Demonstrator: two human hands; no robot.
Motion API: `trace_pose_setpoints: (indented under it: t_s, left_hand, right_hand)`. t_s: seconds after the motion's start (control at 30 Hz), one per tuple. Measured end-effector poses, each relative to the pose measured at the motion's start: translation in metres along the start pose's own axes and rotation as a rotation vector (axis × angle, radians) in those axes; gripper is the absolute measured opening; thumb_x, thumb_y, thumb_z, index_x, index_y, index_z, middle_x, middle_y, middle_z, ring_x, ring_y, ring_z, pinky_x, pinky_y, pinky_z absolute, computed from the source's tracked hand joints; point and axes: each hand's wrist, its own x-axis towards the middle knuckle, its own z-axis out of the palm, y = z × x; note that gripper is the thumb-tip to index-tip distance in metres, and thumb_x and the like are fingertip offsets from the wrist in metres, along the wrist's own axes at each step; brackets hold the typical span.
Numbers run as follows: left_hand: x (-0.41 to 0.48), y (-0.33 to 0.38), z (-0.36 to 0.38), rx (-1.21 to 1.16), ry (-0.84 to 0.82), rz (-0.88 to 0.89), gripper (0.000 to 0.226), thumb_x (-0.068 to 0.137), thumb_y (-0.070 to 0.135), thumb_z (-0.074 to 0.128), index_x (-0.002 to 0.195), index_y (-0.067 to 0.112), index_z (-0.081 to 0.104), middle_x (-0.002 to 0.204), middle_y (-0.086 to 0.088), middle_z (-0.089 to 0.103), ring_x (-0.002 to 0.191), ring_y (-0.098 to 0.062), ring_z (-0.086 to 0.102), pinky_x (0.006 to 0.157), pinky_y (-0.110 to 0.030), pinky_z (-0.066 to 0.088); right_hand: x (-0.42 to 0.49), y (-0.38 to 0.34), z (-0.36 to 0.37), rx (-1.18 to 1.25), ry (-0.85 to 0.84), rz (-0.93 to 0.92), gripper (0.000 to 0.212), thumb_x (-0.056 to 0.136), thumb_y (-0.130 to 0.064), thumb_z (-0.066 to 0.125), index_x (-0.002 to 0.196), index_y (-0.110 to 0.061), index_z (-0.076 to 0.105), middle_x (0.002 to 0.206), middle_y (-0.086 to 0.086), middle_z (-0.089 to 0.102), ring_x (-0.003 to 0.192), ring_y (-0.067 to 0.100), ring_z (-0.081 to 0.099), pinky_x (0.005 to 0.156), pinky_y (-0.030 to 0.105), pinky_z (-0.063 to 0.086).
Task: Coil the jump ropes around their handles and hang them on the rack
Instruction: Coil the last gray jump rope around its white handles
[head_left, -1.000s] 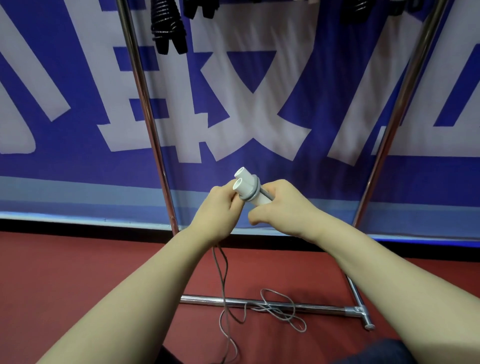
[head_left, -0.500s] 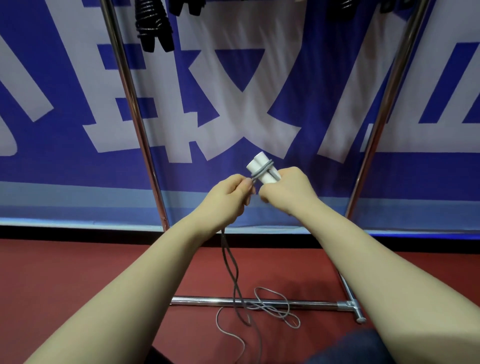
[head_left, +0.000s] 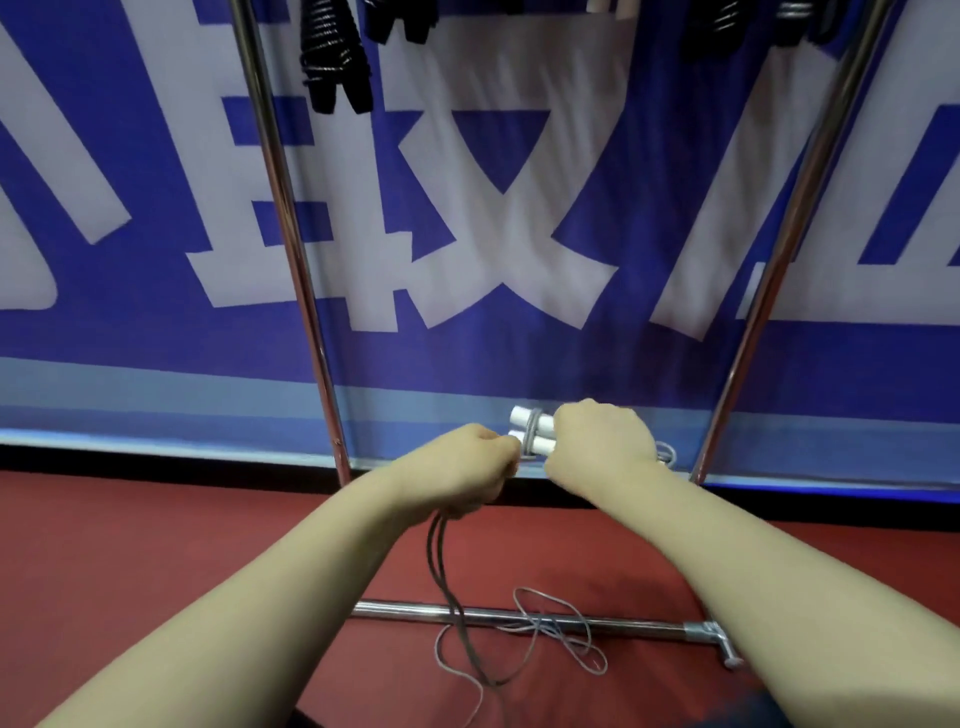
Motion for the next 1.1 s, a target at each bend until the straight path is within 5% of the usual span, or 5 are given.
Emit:
trace_pose_setpoints:
  t_s: [0.17,0.4,0.8,0.93,1.1]
  left_hand:
    - [0.007,-0.02,-0.006,0.679,0.013,0.09,0.053,0.089,0.053,0.059,0.056,0.015,0.043,0.055,0.0,0.043,0.057,-0.02,0.039,0.055,-0.029,0.033]
    - [0.007,-0.028,-0.018,0.749,-0.111,0.251,0.028,0.079,0.05,0.074,0.088,0.023,0.07,0.075,0.011,0.056,0.073,-0.01,0.051,0.071,-0.033,0.047]
    - [0.002,-0.039,-0.037,0.154,-0.182,0.242,0.039,0.086,0.046,0.069,0.051,0.03,0.061,0.06,0.013,0.048,0.057,-0.003,0.042,0.062,-0.018,0.037]
    - [-0.01,-0.019,-0.04,-0.141,-0.276,0.188,0.046,0.1,0.041,0.046,0.064,0.017,0.06,0.057,0.012,0.057,0.049,-0.001,0.048,0.052,-0.012,0.04]
    - [-0.004,0.004,-0.027,-0.513,-0.215,0.208,0.026,0.083,0.033,0.06,0.089,0.011,0.073,0.086,0.0,0.07,0.077,-0.01,0.061,0.079,-0.023,0.044]
  right_hand:
    - [-0.011,-0.018,0.025,-0.254,-0.149,-0.274,0.018,0.089,-0.019,0.056,0.107,-0.018,0.062,0.112,0.002,0.065,0.102,0.024,0.064,0.07,0.029,0.038]
    - [-0.027,-0.022,0.027,-0.289,-0.334,-0.571,0.004,0.083,-0.022,0.058,0.083,-0.018,0.057,0.08,0.002,0.053,0.076,0.028,0.056,0.063,0.032,0.044]
    - [-0.035,-0.013,-0.006,0.07,-0.246,-0.528,0.015,0.08,-0.02,0.058,0.07,-0.019,0.047,0.069,-0.003,0.043,0.065,0.024,0.048,0.054,0.029,0.034]
    - [-0.032,-0.01,-0.019,0.367,-0.152,-0.445,0.027,0.076,-0.018,0.063,0.058,-0.019,0.043,0.059,-0.003,0.048,0.054,0.018,0.046,0.05,0.028,0.035]
    - [-0.02,-0.008,-0.025,0.765,0.036,-0.316,0.037,0.076,-0.024,0.069,0.054,-0.013,0.042,0.049,0.003,0.045,0.05,0.015,0.036,0.048,0.033,0.033]
